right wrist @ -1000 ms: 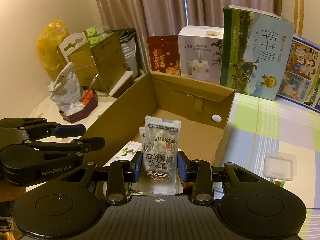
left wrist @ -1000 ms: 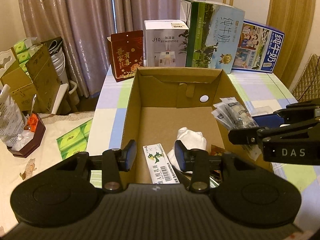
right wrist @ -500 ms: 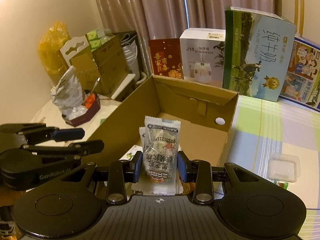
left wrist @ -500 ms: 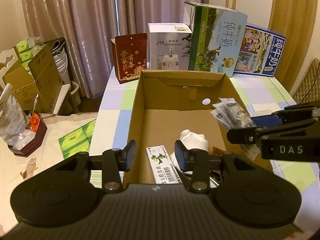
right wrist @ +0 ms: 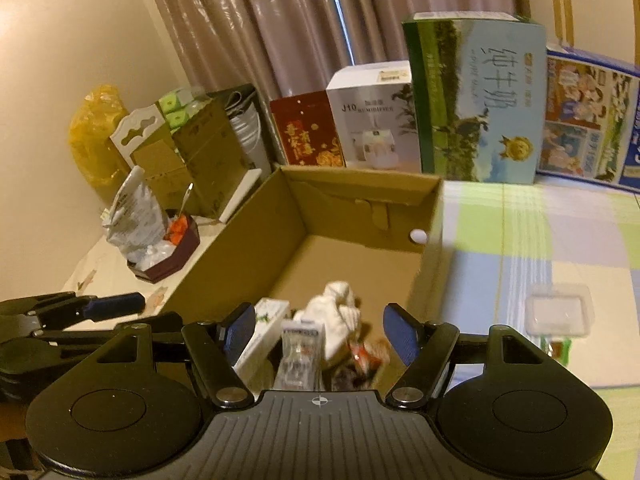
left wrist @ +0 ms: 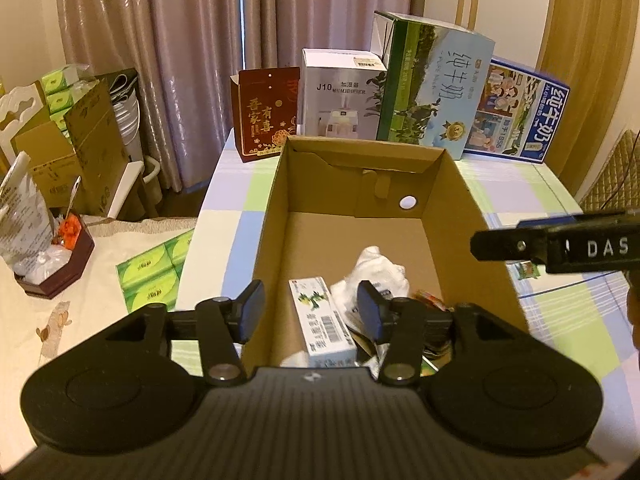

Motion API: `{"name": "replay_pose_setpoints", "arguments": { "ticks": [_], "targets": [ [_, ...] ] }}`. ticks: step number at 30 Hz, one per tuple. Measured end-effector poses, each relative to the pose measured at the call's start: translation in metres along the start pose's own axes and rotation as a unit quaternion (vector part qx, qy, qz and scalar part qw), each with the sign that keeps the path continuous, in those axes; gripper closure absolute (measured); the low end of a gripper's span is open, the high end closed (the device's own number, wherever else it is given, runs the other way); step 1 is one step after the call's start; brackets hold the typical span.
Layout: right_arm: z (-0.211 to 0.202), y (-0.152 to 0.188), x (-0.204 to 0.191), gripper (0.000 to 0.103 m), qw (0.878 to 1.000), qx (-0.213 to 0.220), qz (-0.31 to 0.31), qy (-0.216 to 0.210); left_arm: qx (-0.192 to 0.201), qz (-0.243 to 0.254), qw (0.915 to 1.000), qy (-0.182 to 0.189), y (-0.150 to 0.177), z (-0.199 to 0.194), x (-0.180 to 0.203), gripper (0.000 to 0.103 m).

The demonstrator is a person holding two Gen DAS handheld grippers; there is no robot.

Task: Organize objects
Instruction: 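Withdraw both open tools from the box back toward the table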

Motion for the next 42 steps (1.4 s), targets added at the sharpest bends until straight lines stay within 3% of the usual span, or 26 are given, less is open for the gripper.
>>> {"name": "replay_pose_setpoints", "arguments": {
  "ticks": [6,11,19,30,42],
  "targets": [
    [-0.028,0.024,0.001,0.029,1.000,-0.002,0.006,0.007,0.006,-0.013,0.9999,0.008,0.013,-0.027,0.013,0.042],
    [-0.056,0.045,-0.005,0.024,1.000,-0.004,-0.005,0.007,0.023,-0.025,0.9994,0.009,0.020,-0.058,0.025,0.020],
    [-0.107,0.083,-0.008,0.012,1.000,0.010,-0.014,0.017,0.037,-0.019,0.9991,0.003,0.035,-0.103,0.052,0.002],
    [-0.167,0.126,0.012,0.004,0.997,0.035,-0.018,0.065,0.043,-0.015,0.9988,0.016,0.068,-0.140,0.103,0.001],
    [-0.215,0.171,0.071,0.002,0.991,0.050,0.035,0.117,0.068,-0.011,0.9973,0.025,0.094,-0.160,0.153,0.001]
  ]
}}
Point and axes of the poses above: each gripper's, at about its wrist camera, not at the fingertips, and z roughly the way its jaws point, x to its right, y to its underside, the point moved 6 cm from there along z, roughly the way its jaws point, and after that the axes turned 8 degrees about -x, right-handed, at the moved point
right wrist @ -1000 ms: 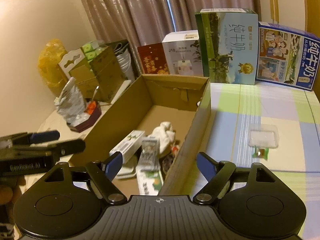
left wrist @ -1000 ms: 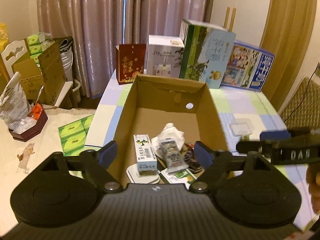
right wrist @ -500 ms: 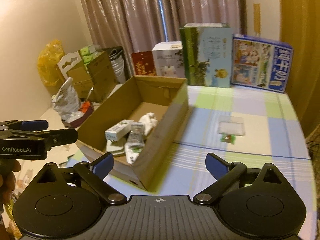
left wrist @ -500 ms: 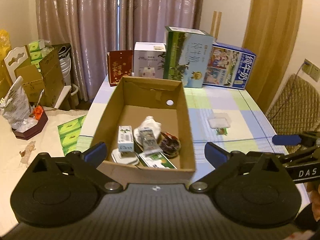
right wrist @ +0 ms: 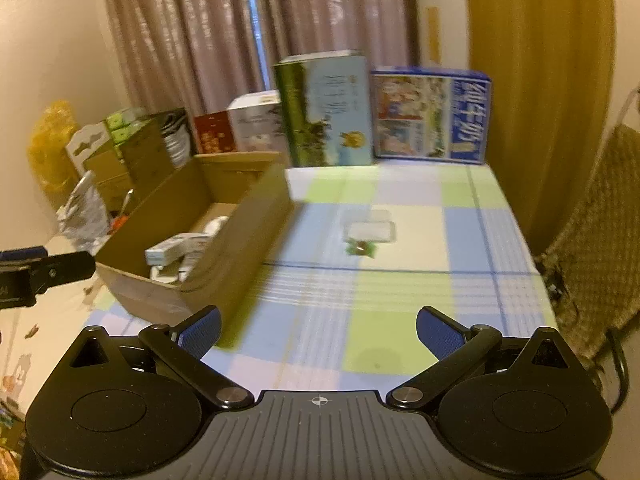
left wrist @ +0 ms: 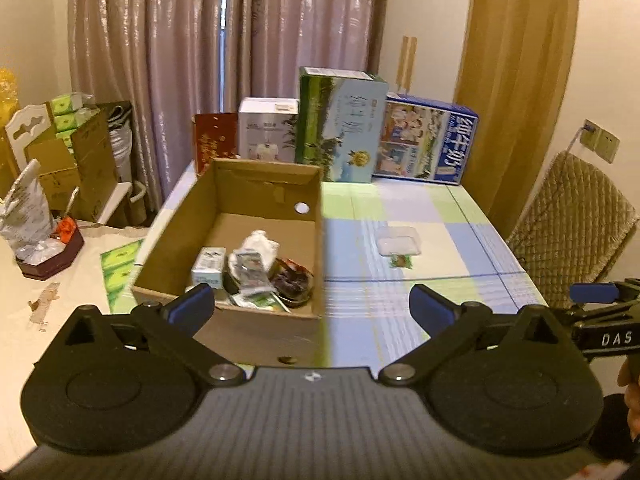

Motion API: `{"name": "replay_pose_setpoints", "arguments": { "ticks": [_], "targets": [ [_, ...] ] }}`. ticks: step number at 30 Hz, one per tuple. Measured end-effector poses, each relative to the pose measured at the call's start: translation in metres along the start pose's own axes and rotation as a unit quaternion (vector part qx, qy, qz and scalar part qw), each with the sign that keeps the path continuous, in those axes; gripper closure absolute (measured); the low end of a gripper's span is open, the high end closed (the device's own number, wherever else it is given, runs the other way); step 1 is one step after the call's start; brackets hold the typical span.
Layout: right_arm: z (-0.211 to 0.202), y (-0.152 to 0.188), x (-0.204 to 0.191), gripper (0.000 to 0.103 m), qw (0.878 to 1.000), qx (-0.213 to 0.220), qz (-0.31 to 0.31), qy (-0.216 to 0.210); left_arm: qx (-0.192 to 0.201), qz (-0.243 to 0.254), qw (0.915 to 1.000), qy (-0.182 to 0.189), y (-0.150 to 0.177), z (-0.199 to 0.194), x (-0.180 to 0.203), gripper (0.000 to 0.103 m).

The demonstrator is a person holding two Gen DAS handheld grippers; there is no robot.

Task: Organize objects
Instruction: 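Withdraw both open tools from the box back toward the table, then move the left tool toward the green candy while the right tool approaches the clear container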

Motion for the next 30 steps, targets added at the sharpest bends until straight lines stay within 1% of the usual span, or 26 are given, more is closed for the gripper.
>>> {"name": "replay_pose_setpoints", "arguments": {
  "ticks": [9,13,17,21,30],
  "targets": [
    [-0.017,0.020,0.042,0.002,0.999,0.001,0.033,0.025,-0.009,0.039,0.9990,0.019,0.007,0.011,0.044,0.001],
    [-0.020,0.024,0.056,0.002,0.998,0.000,0.046,0.031,-0.014,0.046,0.9984,0.031,0.006,0.017,0.060,0.001],
    [-0.020,0.024,0.066,0.002,0.998,0.001,0.054,0.035,-0.020,0.047,0.9977,0.044,0.006,0.023,0.072,0.001],
    [-0.019,0.025,0.074,0.002,0.998,0.001,0.059,0.036,-0.024,0.060,0.9968,0.047,0.006,0.028,0.082,0.001],
    [-0.010,0.022,0.091,0.002,0.997,-0.001,0.064,0.043,-0.028,0.070,0.9957,0.055,-0.002,0.045,0.098,0.001]
  ]
}}
Point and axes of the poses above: each gripper's, at about its wrist camera, not at the fingertips, and z roughly the way its jaws point, x to its right, y to its underside, the point moved 6 cm from there along z, roughly the way its jaws point, and after that the axes turned 8 degrees about -x, right-handed, at the moved point
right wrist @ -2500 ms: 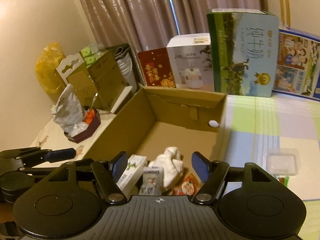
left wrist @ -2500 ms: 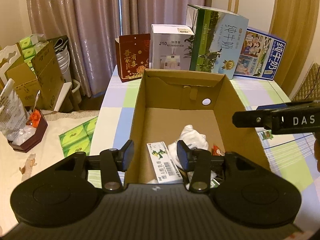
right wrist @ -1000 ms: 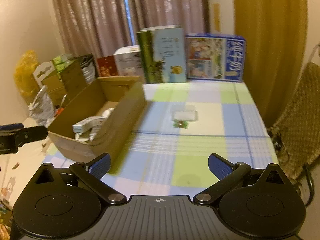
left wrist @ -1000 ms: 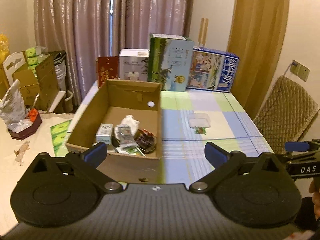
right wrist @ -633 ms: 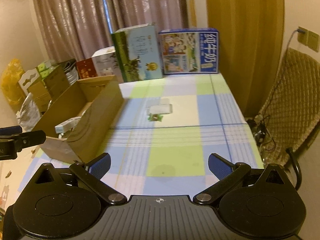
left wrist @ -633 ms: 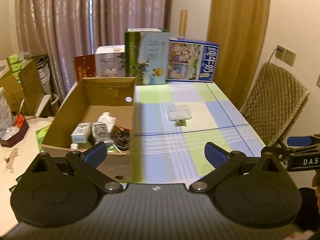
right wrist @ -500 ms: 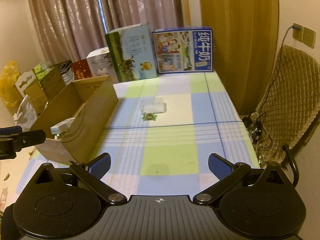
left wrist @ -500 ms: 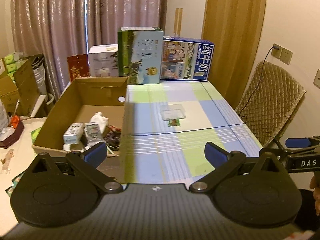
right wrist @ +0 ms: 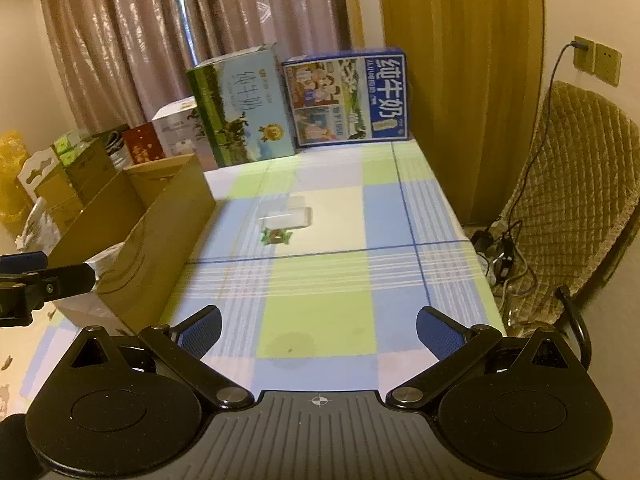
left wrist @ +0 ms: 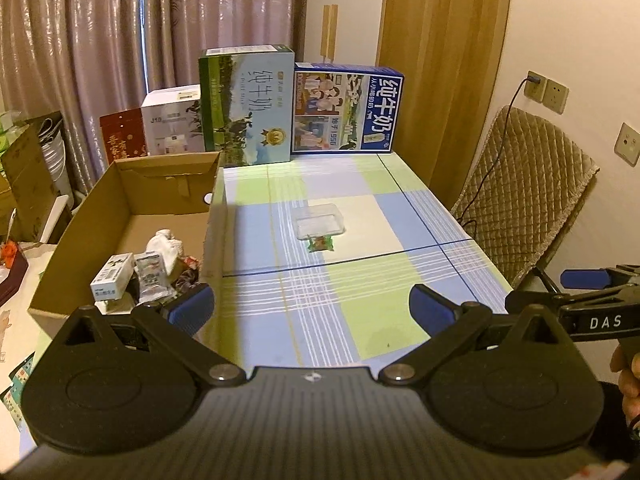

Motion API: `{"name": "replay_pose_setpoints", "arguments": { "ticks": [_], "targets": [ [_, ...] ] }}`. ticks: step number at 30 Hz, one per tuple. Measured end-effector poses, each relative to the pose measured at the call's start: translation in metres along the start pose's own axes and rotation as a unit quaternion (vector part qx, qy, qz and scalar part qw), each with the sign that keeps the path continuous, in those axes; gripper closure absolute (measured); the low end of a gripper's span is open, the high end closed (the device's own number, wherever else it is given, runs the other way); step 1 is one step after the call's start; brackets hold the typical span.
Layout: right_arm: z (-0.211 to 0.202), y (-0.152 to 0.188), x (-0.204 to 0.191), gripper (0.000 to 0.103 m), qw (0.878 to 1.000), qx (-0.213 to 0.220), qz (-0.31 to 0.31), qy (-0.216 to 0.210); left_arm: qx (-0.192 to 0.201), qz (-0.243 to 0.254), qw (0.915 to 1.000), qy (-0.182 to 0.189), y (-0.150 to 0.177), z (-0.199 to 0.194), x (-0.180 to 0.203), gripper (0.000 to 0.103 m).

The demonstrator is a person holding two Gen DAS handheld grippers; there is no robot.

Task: Organize objects
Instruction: 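Move the left tool toward the green candy while the right tool approaches the clear container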

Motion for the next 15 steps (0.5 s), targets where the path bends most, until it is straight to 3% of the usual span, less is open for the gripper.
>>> {"name": "replay_pose_setpoints", "arguments": {
  "ticks": [8,15],
  "targets": [
    [0.021,-0.009,0.020,0.002,1.000,-0.005,-0.012,0.011,-0.007,0.009,0.9999,0.007,-0.012,0.035,0.012,0.001],
    [0.061,-0.033,0.040,0.002,0.999,-0.005,-0.038,0.012,-0.006,0.003,0.9999,0.012,-0.029,0.088,0.020,0.002]
  ]
}}
Point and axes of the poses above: each gripper's, at about its wrist camera, not at the fingertips, and z roughly the way its jaws point, x to its right, y to its underside, the point moved 6 cm from there along z, roughly the way its jaws point, and after that the axes turned 8 degrees about -x, right-handed, at the moved point
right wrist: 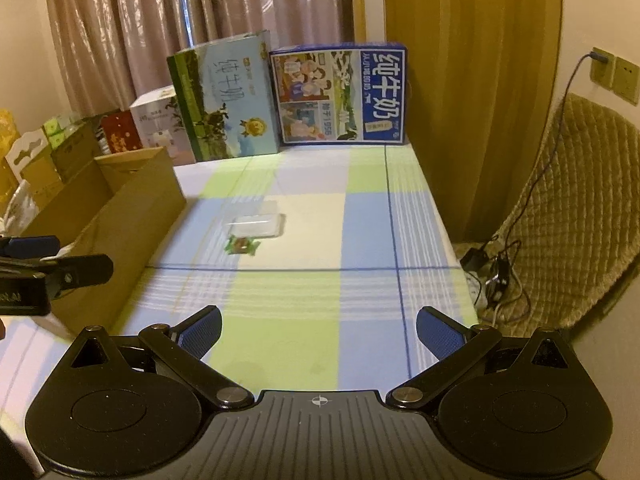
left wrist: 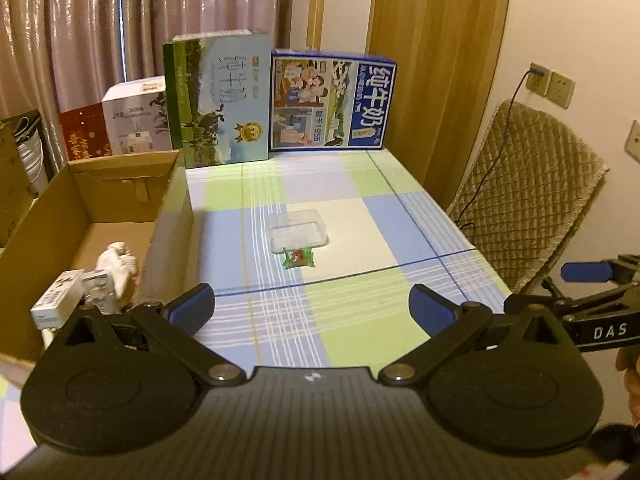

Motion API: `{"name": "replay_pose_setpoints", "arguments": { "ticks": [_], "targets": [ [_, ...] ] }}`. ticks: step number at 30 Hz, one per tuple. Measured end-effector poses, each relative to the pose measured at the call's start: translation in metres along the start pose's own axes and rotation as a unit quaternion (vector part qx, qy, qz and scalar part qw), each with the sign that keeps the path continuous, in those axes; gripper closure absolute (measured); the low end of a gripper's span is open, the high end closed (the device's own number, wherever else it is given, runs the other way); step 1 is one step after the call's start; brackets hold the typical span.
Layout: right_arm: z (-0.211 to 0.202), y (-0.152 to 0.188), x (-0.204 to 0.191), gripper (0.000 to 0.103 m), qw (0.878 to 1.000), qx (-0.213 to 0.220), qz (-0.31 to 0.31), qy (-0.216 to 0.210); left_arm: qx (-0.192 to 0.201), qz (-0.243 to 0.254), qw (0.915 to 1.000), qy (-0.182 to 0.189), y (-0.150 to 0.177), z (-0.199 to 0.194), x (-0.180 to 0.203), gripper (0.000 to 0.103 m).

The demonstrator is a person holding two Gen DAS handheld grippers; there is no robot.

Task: Organize objects
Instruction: 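Move the left tool toward the green candy while the right tool approaches the clear container, then grasp the green-wrapped candy with the left tool while the right tool grasps the clear plastic container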

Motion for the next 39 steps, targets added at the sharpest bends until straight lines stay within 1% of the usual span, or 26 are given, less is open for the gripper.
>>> {"name": "replay_pose_setpoints", "arguments": {
  "ticks": [5,8,11,13,15,17,19,23,27,28,32,36,37,39],
  "targets": [
    [0.042,-0.019,0.016,0.004,1.000,0.001,-0.011,-0.008,0.006,-0.002,0.9998,-0.017,-0.006,0.048,0.000,0.002],
    [0.071,-0.029,0.023,0.020,0.999,-0.006,-0.025,-0.020,0.001,-0.013,0.9996,-0.026,-0.007,0.082,-0.004,0.006],
    [0.099,-0.037,0.025,0.031,0.998,-0.010,-0.051,-0.033,-0.002,-0.013,0.9992,-0.037,-0.008,0.111,-0.008,0.009],
    [0.117,-0.042,0.025,0.035,0.997,-0.011,-0.067,-0.040,-0.004,-0.012,0.9990,-0.044,-0.011,0.130,-0.010,0.011],
    [0.133,-0.048,0.024,0.042,0.996,-0.011,-0.080,-0.047,-0.009,-0.018,0.9989,-0.042,-0.014,0.148,-0.013,0.015],
    [0.149,-0.053,0.023,0.044,0.994,-0.009,-0.093,-0.053,-0.012,-0.016,0.9989,-0.044,-0.016,0.165,-0.014,0.020],
    [0.162,-0.058,0.022,0.045,0.993,-0.009,-0.104,-0.057,-0.013,-0.011,0.9989,-0.043,-0.018,0.179,-0.013,0.023],
    [0.183,-0.068,0.022,0.046,0.991,-0.008,-0.120,-0.057,-0.018,-0.002,0.9989,-0.043,-0.019,0.207,-0.011,0.034],
    [0.198,-0.074,0.024,0.046,0.991,-0.006,-0.125,-0.055,-0.016,0.009,0.9987,-0.047,-0.020,0.227,-0.009,0.040],
    [0.202,-0.075,0.024,0.046,0.991,-0.006,-0.125,-0.054,-0.016,0.010,0.9987,-0.047,-0.020,0.231,-0.009,0.043],
    [0.212,-0.075,0.024,0.046,0.991,-0.008,-0.125,-0.055,-0.018,0.012,0.9986,-0.048,-0.020,0.245,-0.008,0.058],
    [0.219,-0.074,0.022,0.046,0.991,-0.007,-0.120,-0.060,-0.011,0.017,0.9987,-0.046,-0.020,0.251,-0.009,0.065],
    [0.219,-0.074,0.020,0.046,0.991,-0.007,-0.118,-0.062,-0.009,0.020,0.9987,-0.046,-0.021,0.251,-0.009,0.071],
    [0.222,-0.074,0.018,0.046,0.991,-0.007,-0.116,-0.065,-0.007,0.022,0.9984,-0.051,-0.020,0.249,-0.010,0.077]
  ]
}}
Point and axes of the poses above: each gripper's, at about its wrist camera, not at the fingertips, and z roughly the way its jaws point, x to its right, y to its underside, the point moved 6 cm from there along z, roughly the way its jaws point, and after that the axes turned 8 degrees about -x, right-handed, at the moved point
